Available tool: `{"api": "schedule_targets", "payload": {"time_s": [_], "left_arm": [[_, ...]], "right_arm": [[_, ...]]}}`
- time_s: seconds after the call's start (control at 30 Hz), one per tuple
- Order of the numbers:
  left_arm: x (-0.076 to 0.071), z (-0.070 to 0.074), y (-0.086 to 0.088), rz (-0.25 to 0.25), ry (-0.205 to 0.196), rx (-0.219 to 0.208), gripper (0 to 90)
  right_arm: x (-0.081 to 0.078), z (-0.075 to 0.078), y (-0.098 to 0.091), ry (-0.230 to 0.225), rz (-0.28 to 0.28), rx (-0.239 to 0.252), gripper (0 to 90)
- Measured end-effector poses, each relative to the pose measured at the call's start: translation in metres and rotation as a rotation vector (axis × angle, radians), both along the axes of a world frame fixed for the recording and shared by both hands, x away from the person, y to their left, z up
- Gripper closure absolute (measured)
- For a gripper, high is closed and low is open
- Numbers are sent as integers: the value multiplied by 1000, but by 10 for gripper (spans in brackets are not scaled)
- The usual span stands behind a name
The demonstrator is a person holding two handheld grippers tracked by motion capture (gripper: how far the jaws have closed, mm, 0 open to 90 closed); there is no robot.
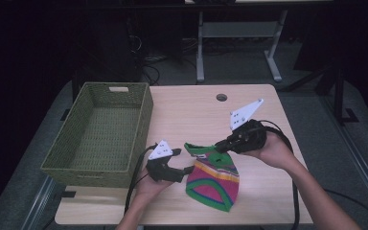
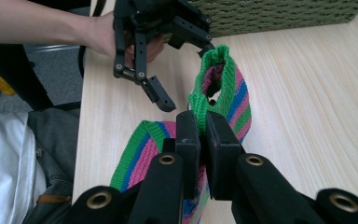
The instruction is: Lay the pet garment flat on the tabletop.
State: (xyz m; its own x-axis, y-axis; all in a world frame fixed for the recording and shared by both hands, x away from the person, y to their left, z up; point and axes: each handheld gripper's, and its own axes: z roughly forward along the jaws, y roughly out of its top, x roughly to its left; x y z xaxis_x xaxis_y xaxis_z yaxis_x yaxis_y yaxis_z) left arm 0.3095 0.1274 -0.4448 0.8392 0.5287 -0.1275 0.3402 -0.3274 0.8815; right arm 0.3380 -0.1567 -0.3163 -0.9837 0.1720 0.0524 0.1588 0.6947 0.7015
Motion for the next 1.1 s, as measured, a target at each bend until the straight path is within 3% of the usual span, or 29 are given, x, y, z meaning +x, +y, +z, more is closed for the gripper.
{"api": "schedule_targets", "payload": {"time_s": [0.13, 0.3, 0.37, 0.47, 0.57, 0.6, 0.73, 1.1], "left_arm": [[6, 2, -4, -9, 0, -4, 164], [16, 0, -9, -43, 17, -38, 164], [19, -2, -9, -59, 1, -58, 179], [24, -5, -10, -109, -5, -112, 371], [23, -5, -11, -154, -10, -97, 550], [23, -5, -11, -154, -10, -97, 659], [18, 2, -14, -179, -29, -68, 718], [11, 19, -19, -179, -47, -8, 764]], "right_arm": [[-2, 2, -1, 0, 17, 11, 841], [-3, 4, -2, -7, 40, 15, 841], [-4, 4, -2, 0, 39, 14, 841], [-3, 3, -3, -1, 41, 19, 841], [-2, 1, -4, -6, 40, 12, 841], [-2, 1, -4, -6, 40, 12, 841], [0, -5, -11, 5, 12, 7, 841], [1, -10, -33, -1, -62, 25, 841]]}}
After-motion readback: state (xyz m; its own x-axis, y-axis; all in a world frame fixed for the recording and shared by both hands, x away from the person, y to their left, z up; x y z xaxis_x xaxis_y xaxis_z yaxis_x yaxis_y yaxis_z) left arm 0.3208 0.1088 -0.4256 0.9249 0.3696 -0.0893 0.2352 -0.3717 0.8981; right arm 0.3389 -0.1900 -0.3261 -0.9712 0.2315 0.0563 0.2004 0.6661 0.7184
